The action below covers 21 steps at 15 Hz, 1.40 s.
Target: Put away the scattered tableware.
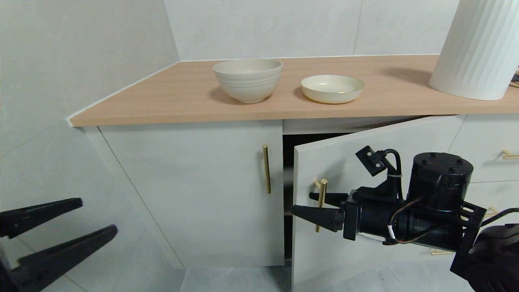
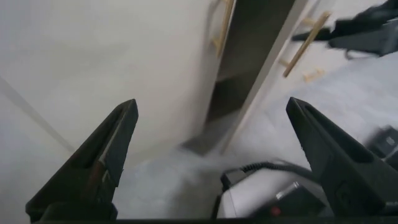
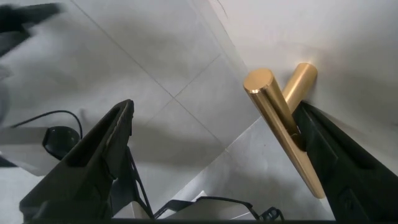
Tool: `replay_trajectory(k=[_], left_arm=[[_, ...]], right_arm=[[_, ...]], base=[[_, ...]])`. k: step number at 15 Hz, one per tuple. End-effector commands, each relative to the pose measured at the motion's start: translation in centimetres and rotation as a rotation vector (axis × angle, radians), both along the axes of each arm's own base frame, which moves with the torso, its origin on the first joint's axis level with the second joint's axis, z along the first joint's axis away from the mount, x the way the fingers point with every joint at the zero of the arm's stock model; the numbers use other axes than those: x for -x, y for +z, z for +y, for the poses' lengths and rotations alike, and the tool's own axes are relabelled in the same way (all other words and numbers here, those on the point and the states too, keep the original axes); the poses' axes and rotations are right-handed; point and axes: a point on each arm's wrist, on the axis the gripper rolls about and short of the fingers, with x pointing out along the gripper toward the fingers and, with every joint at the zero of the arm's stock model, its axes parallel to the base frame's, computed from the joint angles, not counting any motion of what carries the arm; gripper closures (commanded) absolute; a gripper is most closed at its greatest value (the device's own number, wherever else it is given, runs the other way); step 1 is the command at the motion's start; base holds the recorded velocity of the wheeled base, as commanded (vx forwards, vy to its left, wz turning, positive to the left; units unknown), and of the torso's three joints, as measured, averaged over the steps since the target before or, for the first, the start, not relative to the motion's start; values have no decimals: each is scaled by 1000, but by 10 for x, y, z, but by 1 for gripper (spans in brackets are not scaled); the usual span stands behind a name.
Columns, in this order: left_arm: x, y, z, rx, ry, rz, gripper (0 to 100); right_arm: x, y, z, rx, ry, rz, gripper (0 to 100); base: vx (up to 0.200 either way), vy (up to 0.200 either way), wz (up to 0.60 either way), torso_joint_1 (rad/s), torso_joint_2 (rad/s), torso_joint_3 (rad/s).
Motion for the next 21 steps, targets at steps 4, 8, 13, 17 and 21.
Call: replay_trajectory(k=[4, 8, 13, 17, 21], left_arm=[[-43, -34, -13, -8, -80, 177, 0], [-41, -36, -19, 13, -107, 198, 0], [-44, -31, -24, 53, -129, 198, 100], [-54, -32, -32, 58, -159, 220, 100], [-75, -28, -46, 92, -189, 277, 100]], right_arm=[[0, -2, 0, 5, 0, 4, 0], [-1, -4, 1, 11, -2, 8, 0], [-1, -3, 1, 9, -2, 6, 0], [1, -3, 1, 8, 1, 4, 0], [5, 2, -1, -2, 3, -8, 0]], base=[[0, 0, 0, 0, 0, 0], [0, 0, 0, 0, 0, 0], [0, 0, 0, 0, 0, 0], [0, 0, 0, 0, 0, 0], [0, 0, 0, 0, 0, 0]])
